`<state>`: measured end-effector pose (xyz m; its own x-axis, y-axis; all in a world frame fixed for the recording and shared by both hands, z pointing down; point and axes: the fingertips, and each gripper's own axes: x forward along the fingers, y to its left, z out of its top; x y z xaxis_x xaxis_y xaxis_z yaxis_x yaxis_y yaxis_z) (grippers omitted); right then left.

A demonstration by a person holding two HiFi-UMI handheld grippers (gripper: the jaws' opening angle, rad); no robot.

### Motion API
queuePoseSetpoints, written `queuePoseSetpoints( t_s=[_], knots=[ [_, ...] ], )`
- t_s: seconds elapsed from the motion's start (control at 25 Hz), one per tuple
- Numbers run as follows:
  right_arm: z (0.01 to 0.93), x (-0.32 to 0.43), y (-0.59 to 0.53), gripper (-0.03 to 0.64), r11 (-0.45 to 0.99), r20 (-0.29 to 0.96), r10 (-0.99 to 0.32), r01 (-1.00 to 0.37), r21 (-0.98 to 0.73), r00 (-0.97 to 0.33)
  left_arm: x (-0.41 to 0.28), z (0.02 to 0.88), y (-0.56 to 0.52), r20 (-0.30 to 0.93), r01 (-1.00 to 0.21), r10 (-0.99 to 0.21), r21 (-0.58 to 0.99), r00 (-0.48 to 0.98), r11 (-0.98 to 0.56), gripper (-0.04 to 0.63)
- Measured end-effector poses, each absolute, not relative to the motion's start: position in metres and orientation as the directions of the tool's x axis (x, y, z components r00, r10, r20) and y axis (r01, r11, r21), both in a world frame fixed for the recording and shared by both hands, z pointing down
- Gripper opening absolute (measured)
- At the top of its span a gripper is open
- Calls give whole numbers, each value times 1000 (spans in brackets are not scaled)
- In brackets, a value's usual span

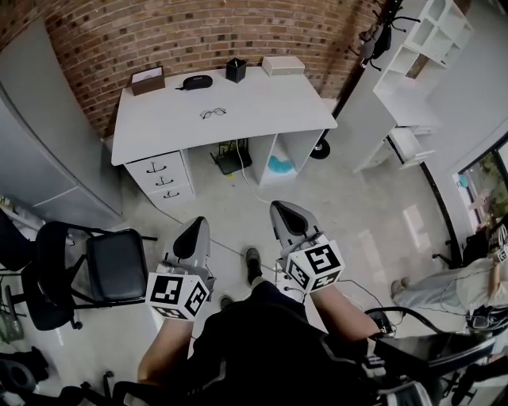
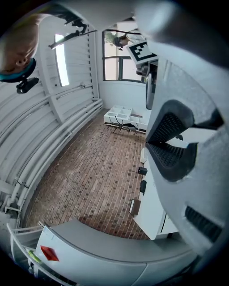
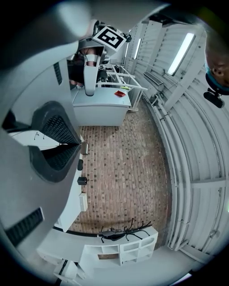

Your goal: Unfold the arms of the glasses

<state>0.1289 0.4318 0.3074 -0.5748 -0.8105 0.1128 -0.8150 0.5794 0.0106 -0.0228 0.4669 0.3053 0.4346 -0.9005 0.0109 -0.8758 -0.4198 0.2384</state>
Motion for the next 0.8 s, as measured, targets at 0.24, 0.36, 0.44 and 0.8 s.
queuePoseSetpoints(
  t_s=[0.24, 0.36, 0.44, 0.8],
  knots=[
    [311, 128, 384, 8, 600, 108, -794, -800, -11, -598, -21, 307, 427, 24, -890, -909, 213, 417, -403, 9],
    [307, 125, 356, 8, 621, 99, -780, -784, 0, -618, -19, 304, 401, 30, -898, -913, 201, 406, -392, 9],
    [306, 127, 336, 8, 627, 99, -775, -779, -7, -624, -17, 304, 384, 38, -900, -917, 208, 398, -382, 9],
    [316, 136, 249, 8, 663, 108, -740, -747, -52, -664, -8, 312, 301, 92, -913, -925, 219, 370, -344, 9]
  ],
)
